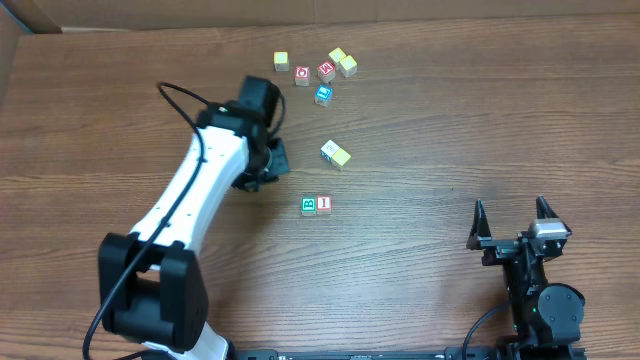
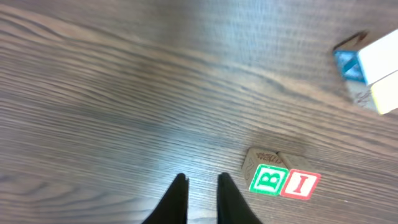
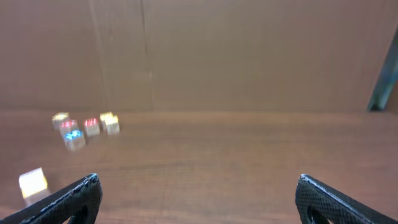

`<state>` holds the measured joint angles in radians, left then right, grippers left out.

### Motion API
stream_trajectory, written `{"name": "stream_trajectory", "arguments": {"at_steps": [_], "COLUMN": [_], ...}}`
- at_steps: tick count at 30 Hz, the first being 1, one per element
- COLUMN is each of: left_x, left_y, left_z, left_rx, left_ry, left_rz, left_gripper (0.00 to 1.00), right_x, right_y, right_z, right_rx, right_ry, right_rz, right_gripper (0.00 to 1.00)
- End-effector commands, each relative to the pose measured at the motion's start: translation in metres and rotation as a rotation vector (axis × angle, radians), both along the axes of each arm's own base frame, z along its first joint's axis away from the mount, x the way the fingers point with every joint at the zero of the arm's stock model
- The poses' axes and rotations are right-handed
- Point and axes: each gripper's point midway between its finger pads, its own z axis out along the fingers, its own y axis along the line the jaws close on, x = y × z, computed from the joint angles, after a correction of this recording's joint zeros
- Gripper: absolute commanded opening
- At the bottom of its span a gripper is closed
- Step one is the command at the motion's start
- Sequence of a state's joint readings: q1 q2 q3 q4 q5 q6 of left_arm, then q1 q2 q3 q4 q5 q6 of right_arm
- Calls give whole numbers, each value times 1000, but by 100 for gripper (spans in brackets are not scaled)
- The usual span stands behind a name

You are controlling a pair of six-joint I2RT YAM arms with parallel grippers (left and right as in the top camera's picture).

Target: Flip 4 blocks

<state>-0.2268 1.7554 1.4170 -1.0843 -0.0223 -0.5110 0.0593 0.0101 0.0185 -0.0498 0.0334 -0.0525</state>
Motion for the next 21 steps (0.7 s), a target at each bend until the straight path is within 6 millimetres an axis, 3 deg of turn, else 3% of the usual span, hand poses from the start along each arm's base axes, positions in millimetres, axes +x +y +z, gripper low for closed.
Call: {"name": "stream_trajectory", "arguments": {"at_steps": [1, 2, 4, 7, 9, 15, 19, 21], "left_x": [12, 13, 15, 16, 16, 14, 12, 11], "left_y": [23, 30, 40, 56, 67, 105, 126, 133], "left_z": [26, 28, 28, 28, 28, 28, 28, 28], "left_rx": [15, 14, -15, -17, -9, -27, -34, -32], "left_ry": [-57, -58, -54, -54, -55, -51, -53, -52], "left_rz": [18, 36, 75, 118, 146, 273, 331, 344], "left_gripper": [13, 16, 56, 93, 100, 100, 100, 100], "right_x": [0, 0, 0, -2, -8, -25, -27, -27], "right_y": [-4, -4, -3, 17, 44, 81, 86, 85], "right_z": [4, 3, 0, 7, 8, 15, -1, 3], "right_rx": [-2, -2, -1, 3, -4, -19, 75, 88], "right_ry": [-26, -21, -11, -38, -42, -78, 19, 10], "right_rz": [-20, -20, -18, 100, 263, 496, 531, 528], "right_gripper": [100, 100, 100, 100, 100, 100, 100, 100]}}
